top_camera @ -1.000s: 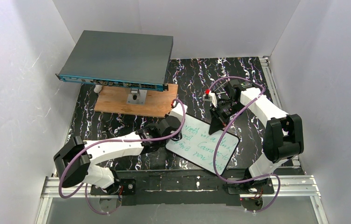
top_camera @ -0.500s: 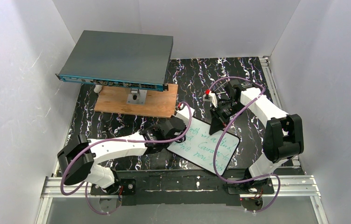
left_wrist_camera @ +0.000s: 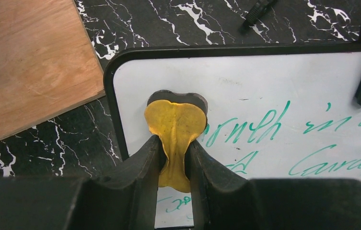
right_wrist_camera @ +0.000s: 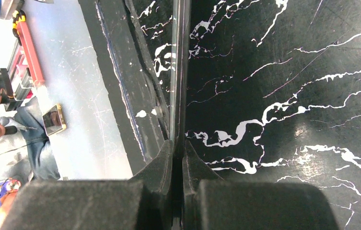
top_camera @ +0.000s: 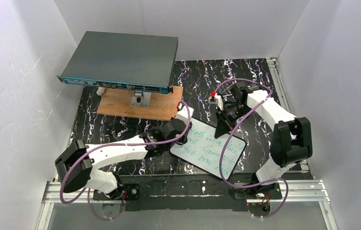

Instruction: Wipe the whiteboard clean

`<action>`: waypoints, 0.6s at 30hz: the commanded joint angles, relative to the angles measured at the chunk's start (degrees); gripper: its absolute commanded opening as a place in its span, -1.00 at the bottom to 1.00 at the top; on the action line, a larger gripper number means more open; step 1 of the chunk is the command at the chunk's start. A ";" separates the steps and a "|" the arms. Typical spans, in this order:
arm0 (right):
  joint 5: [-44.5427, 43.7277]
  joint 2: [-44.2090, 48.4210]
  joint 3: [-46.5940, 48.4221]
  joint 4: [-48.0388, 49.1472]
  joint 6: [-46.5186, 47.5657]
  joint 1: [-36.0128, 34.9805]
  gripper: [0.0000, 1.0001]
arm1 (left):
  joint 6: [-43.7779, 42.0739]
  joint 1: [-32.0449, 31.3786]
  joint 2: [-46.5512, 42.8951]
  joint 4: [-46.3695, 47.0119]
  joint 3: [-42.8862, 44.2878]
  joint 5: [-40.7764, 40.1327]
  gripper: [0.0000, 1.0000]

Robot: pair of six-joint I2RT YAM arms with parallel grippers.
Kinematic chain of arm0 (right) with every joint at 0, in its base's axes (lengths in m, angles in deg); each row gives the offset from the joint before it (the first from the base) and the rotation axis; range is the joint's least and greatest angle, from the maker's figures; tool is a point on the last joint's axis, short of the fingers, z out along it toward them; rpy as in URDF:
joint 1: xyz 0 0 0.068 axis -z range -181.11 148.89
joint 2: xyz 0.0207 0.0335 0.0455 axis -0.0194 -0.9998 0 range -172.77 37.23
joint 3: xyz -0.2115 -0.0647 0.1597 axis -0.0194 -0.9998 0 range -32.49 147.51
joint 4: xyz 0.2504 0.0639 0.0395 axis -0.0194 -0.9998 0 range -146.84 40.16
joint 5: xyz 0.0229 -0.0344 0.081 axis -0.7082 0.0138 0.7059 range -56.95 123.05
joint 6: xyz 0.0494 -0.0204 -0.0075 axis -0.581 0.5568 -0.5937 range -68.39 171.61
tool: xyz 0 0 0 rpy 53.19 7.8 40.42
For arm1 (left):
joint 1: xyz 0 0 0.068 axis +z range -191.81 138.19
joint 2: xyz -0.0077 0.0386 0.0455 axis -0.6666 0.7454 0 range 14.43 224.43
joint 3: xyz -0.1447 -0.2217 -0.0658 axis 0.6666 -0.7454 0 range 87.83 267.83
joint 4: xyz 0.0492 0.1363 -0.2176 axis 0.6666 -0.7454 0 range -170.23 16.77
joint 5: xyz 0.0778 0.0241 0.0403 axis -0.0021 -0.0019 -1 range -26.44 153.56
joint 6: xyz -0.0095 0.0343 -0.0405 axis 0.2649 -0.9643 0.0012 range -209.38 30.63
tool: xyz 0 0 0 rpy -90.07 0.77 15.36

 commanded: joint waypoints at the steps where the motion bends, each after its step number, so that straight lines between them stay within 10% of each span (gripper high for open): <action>1: 3.85 0.96 0.76 0.67 4.97 -0.83 -0.97 | 1.33 1.24 -2.43 2.56 -2.87 3.48 -1.00; 18: 3.90 1.04 0.63 0.78 5.10 -0.83 -0.97 | 0.47 0.39 -0.29 0.38 -0.74 1.38 -1.00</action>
